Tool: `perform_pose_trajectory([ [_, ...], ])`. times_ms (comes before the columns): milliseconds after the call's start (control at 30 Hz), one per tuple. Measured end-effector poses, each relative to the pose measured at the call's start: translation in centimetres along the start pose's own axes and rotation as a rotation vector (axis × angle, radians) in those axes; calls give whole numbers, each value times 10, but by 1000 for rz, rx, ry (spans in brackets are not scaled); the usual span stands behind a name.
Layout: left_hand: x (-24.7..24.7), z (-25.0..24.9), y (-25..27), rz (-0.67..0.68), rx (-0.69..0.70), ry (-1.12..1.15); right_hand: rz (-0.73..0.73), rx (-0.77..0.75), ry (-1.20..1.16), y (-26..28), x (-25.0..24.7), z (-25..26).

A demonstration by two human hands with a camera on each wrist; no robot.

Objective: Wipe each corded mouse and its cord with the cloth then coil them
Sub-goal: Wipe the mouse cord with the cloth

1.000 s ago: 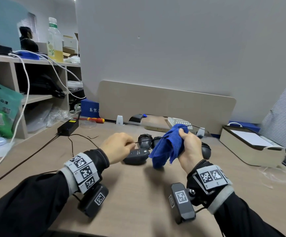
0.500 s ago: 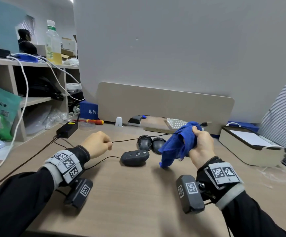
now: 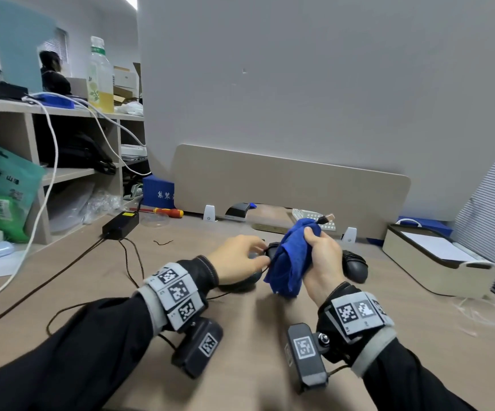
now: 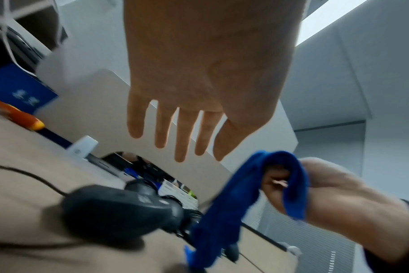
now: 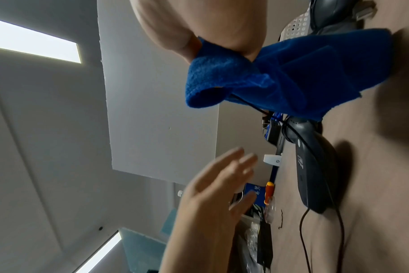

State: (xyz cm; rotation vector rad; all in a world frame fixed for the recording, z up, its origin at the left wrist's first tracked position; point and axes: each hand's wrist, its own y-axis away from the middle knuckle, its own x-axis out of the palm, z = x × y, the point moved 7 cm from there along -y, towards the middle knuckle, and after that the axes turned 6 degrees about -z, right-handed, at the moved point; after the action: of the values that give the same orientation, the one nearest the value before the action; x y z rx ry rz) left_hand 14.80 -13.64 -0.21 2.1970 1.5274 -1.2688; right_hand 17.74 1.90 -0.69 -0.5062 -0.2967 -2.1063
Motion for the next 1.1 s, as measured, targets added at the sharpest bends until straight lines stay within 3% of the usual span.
perform_pose_trajectory([
  [67, 13, -13, -1, 28, 31, 96, 42, 0, 18, 6, 9, -4],
  [233, 25, -7, 2, 6, -150, 429, 73, -2, 37, 9, 9, -2],
  [300, 23, 3, 0, -75, -111, 461, 97, -9, 51, 7, 5, 3],
  [467, 19, 10, -4, -128, 2, 357, 150, -61, 141, 1, 3, 3],
  [667, 6, 27, -11, -193, 57, -13, 223, -58, 275, -13, 5, -17],
  [833, -3, 45, -27, -349, -47, -118, 227, -44, 376, -25, 16, -42],
  [900, 4, 54, -35, -336, -89, -39, 221, -36, 391, -31, 19, -49],
  [1100, 11, 56, -43, -392, -35, 560, 304, -57, 496, -42, 21, -61],
])
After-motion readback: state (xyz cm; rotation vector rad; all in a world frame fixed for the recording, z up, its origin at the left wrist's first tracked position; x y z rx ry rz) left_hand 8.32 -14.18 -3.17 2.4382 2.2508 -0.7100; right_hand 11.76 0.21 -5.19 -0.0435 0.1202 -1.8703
